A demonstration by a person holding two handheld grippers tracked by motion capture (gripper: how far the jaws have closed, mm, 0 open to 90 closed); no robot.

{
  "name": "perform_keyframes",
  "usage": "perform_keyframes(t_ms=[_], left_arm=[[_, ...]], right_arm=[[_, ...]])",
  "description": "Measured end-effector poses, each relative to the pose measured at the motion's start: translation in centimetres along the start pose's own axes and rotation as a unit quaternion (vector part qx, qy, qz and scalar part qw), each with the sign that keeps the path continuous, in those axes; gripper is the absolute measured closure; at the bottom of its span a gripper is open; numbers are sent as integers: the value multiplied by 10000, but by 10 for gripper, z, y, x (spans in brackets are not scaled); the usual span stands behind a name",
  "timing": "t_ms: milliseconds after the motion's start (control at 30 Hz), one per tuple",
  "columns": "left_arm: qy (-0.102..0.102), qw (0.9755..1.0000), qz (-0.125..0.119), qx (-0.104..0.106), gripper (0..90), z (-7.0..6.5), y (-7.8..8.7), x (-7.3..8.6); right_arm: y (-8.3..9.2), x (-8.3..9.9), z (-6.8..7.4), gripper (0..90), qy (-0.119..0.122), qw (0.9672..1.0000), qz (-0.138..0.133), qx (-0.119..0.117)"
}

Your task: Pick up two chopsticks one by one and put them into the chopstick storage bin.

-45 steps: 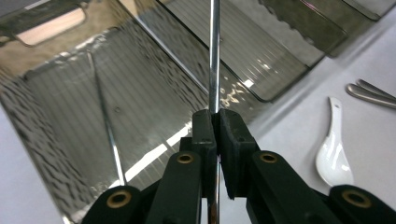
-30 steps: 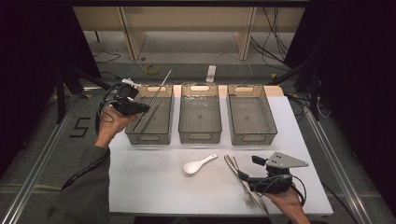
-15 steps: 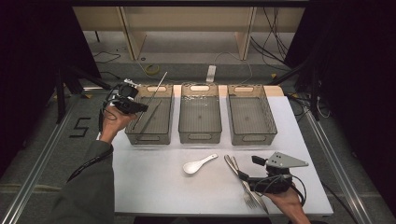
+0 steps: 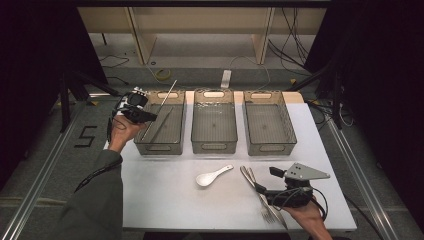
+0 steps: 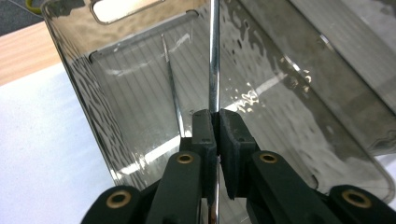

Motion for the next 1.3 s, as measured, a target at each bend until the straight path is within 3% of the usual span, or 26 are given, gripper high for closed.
perform_keyframes(t_ms=[600,867,1000,1133,1233,1300], left_arm=[[132,9993,307,-140,844,9,-18,18],[293,9980,514,-238,831,12,-24,25],[342,9977,495,-322,690,13,-25,26],[367,9985,368,-182,615,6,-20,25],[540,9985,69,-9,525,-5,-8,21],[434,9990,-45,89,495,-16,0,21]], right_arm=[[0,0,0,231,6,10000,6,-8],[0,0,0,232,-11,10000,7,-5],[0,0,0,233,-11,10000,4,-4],[0,0,0,233,-17,10000,17,-1],[0,0,0,233,-21,10000,7,6],[0,0,0,233,-30,10000,-1,9]])
Point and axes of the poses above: each handheld gripper's, and its own axes: y roughly backward along the jaws, x roughly out of its underside, z roughly to its left, the point moved 6 cm from there along -y, roughly forward along the jaws, and after that the axes turned 9 degrees about -x, right-handed, at the moved point
